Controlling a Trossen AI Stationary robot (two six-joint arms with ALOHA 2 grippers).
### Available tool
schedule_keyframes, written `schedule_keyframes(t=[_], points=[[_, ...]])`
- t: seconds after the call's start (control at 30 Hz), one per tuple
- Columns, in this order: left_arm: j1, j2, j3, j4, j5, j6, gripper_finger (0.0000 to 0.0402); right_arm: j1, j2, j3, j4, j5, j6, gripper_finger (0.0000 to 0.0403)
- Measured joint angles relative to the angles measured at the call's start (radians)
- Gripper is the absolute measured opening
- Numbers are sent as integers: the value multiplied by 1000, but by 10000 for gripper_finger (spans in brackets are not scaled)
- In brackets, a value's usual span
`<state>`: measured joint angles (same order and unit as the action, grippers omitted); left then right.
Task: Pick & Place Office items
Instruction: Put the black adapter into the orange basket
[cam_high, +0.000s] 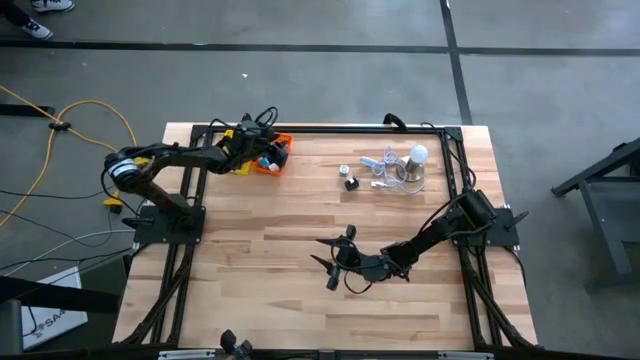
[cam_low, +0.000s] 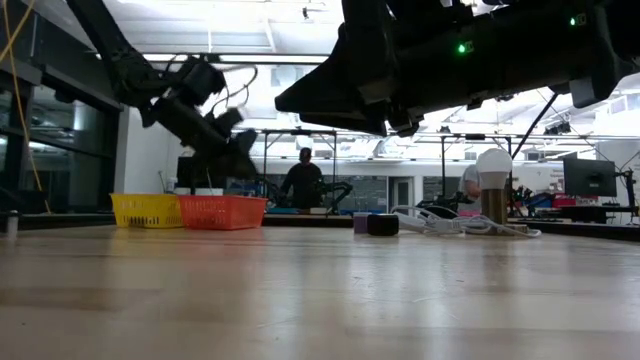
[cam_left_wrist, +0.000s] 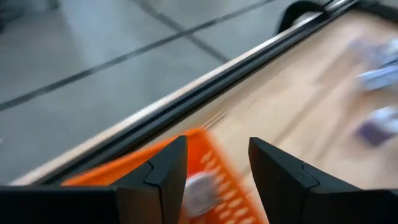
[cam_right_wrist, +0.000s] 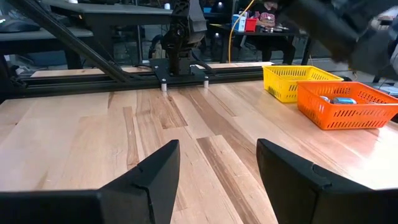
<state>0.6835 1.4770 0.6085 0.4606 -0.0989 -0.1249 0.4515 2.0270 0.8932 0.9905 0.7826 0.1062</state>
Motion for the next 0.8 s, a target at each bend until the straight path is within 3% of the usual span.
schedule_keyframes(t=[0.4,0.57,0.8], points=[[-108,-236,0,-242,105,89,166,0,0,0,0,42,6,199],[-177,-253,0,-272,115,125,166,-7,0,0,-6,112,5,199],[-275,-253,0,-270,115,155,166,-51,-6,0,-42,81,7,199]])
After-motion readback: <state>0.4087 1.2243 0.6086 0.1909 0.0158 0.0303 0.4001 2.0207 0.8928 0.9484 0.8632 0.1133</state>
